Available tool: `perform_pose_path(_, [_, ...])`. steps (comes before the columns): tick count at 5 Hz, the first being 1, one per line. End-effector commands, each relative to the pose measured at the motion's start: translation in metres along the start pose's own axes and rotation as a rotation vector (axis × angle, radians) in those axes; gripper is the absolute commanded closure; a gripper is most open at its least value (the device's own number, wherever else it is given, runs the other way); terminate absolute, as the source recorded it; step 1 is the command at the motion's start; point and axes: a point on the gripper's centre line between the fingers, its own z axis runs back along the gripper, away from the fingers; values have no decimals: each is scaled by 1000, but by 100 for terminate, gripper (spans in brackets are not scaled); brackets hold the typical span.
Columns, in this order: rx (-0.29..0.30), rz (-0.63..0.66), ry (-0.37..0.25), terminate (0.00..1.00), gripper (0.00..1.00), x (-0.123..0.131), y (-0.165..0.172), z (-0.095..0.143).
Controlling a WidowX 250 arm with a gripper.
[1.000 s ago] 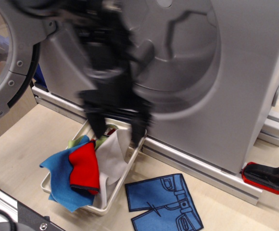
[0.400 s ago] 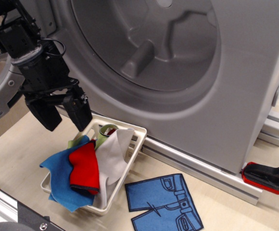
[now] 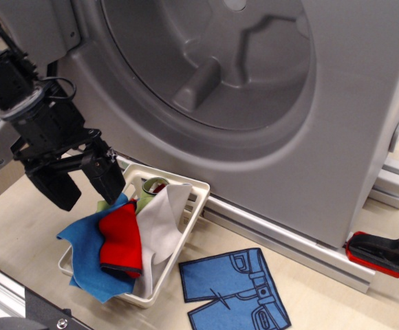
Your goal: Put clothes in laundry machine
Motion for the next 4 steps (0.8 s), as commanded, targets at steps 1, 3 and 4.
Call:
perform_pose_path(1, [114,200,-120,0,0,-1,5,-12])
perform_pose_path(3, [142,230,-145,0,0,9,5,-38])
perform_pose_path(4, [166,244,-163,0,0,12,1,-53])
